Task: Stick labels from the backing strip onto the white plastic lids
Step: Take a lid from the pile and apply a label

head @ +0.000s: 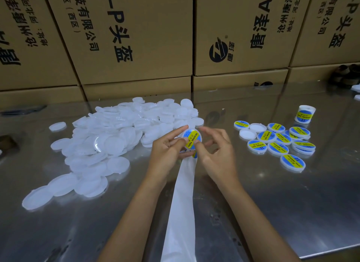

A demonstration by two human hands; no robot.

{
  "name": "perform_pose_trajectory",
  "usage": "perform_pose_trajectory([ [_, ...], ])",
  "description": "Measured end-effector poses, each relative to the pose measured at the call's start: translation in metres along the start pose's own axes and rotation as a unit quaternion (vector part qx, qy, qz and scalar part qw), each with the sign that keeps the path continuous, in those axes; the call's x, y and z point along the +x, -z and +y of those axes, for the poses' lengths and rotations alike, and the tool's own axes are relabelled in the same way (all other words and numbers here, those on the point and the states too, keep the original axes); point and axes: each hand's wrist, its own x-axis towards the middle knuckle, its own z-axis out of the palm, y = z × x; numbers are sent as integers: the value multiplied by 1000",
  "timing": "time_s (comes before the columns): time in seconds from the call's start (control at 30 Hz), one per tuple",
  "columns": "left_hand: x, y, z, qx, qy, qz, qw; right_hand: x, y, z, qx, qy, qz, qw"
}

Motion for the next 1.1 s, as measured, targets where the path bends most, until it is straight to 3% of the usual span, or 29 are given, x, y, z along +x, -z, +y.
perform_pose_trajectory([
  [0.17, 0, 2, 6, -86, 59, -30, 994, -1, -3, 4, 1, -23, -46, 999],
  [0.5, -1, 2, 8, -130, 95, -72, 984, -2, -1, 11, -118, 23, -29, 992],
  [0.7, -2, 4, 5, -94, 67, -83, 990, 0, 0, 13, -80, 12, -19, 997],
  [0.93, -3, 4, 3, 36, 17, -69, 997, 2, 0, 11, -13, -4, 1, 1000],
  [1.1, -3, 3, 2, -28, 9, -41, 999, 4, -2, 7, 76, -66, -38, 994],
])
